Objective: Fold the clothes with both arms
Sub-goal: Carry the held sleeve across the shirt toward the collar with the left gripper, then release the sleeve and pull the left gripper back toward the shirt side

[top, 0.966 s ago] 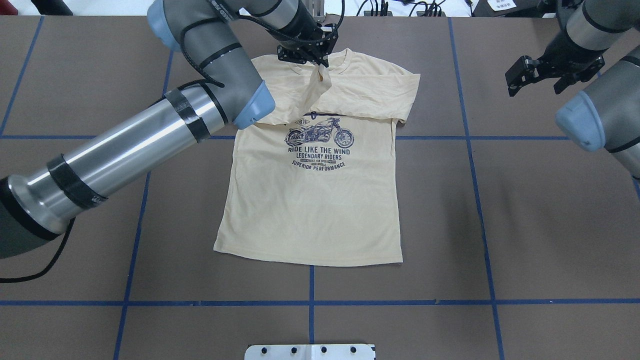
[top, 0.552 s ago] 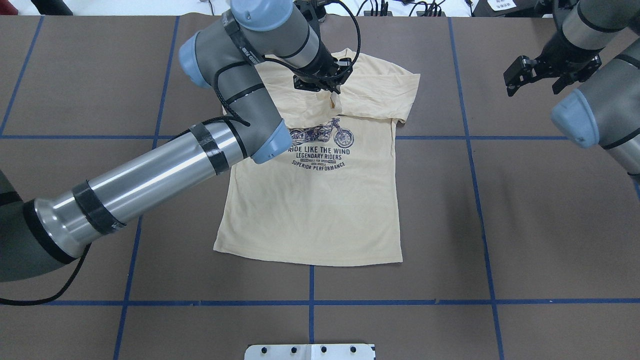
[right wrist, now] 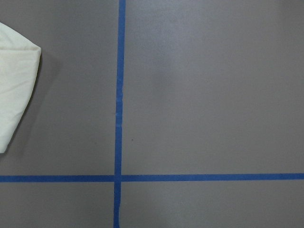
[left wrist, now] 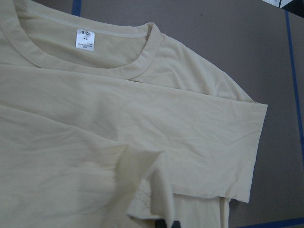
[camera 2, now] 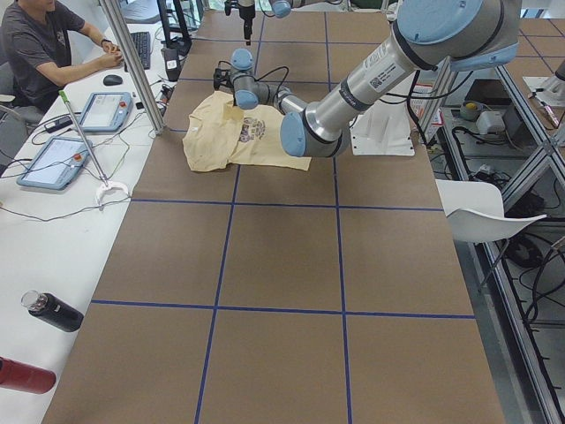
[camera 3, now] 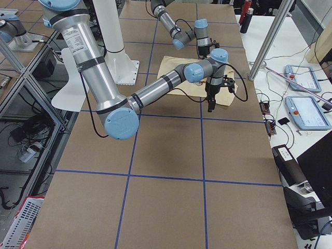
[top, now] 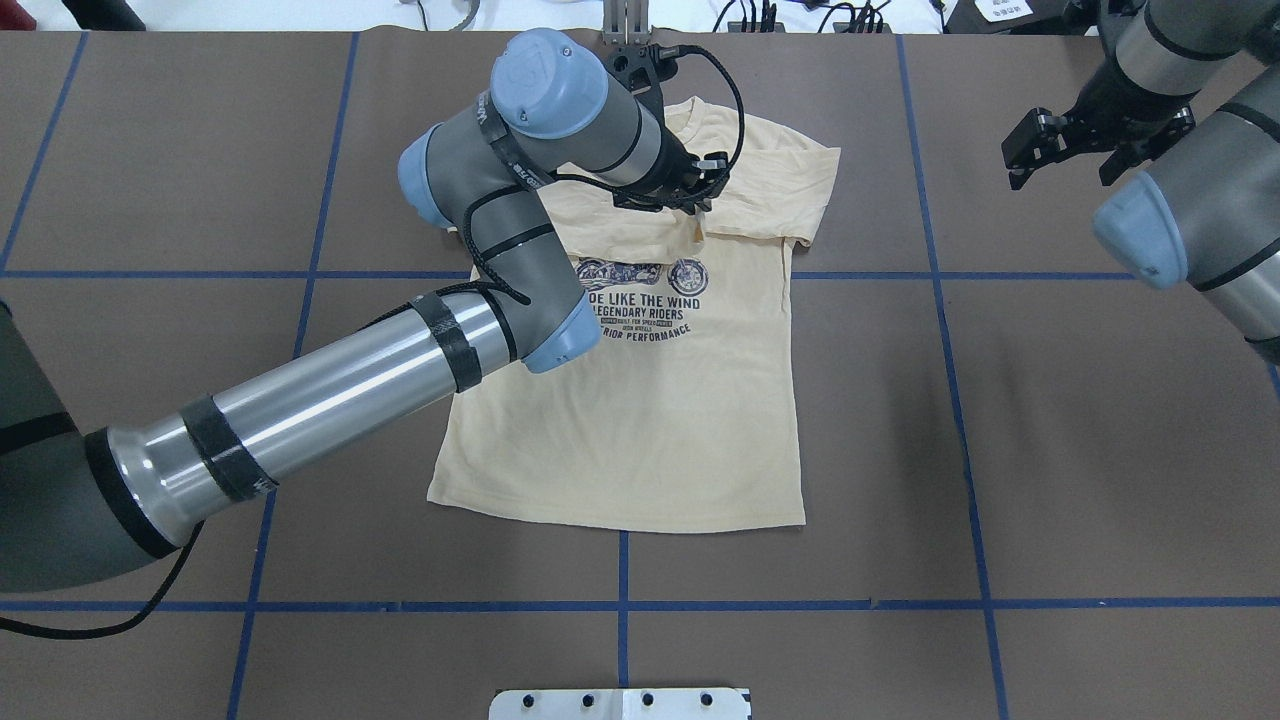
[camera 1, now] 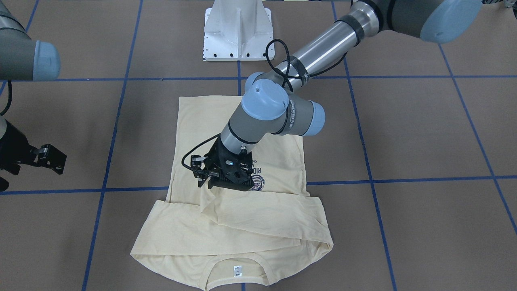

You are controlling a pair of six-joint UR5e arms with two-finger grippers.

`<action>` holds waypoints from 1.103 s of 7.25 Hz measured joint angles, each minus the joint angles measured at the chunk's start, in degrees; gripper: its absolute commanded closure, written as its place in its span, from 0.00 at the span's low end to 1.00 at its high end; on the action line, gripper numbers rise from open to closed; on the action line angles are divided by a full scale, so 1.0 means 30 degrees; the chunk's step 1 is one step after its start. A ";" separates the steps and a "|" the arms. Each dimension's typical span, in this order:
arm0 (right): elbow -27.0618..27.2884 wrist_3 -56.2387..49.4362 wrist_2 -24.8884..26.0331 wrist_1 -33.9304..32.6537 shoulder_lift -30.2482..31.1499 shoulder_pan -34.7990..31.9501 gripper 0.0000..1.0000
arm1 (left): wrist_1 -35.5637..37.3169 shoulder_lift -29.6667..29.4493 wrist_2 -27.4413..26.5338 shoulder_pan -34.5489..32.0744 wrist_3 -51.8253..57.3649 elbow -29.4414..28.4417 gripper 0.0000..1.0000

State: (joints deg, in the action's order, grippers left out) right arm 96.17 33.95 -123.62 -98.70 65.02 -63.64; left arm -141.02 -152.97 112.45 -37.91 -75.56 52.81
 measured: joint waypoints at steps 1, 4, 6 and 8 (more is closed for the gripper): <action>-0.0187 -0.0006 -0.0005 0.0000 -0.0129 0.0001 0.00 | -0.0722 0.0011 -0.0008 0.0125 0.0152 0.0000 0.00; -0.0359 0.0090 -0.0256 0.0006 -0.0494 0.0002 0.00 | -0.1019 0.0253 -0.0095 0.0092 0.0182 0.0158 0.00; 0.0058 0.0452 -0.1521 0.0025 -0.0512 0.0024 0.00 | 0.0355 0.1403 -0.0034 -0.0010 -0.0204 0.2245 0.00; 0.1093 0.1589 -0.2950 0.0029 -0.0269 0.0395 0.00 | 0.3939 0.3179 0.0011 -0.0170 -0.0258 0.6466 0.00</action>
State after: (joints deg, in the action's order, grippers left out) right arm 99.45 38.72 -132.47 -98.61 64.22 -62.45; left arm -129.20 -143.43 112.48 -38.42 -76.33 72.21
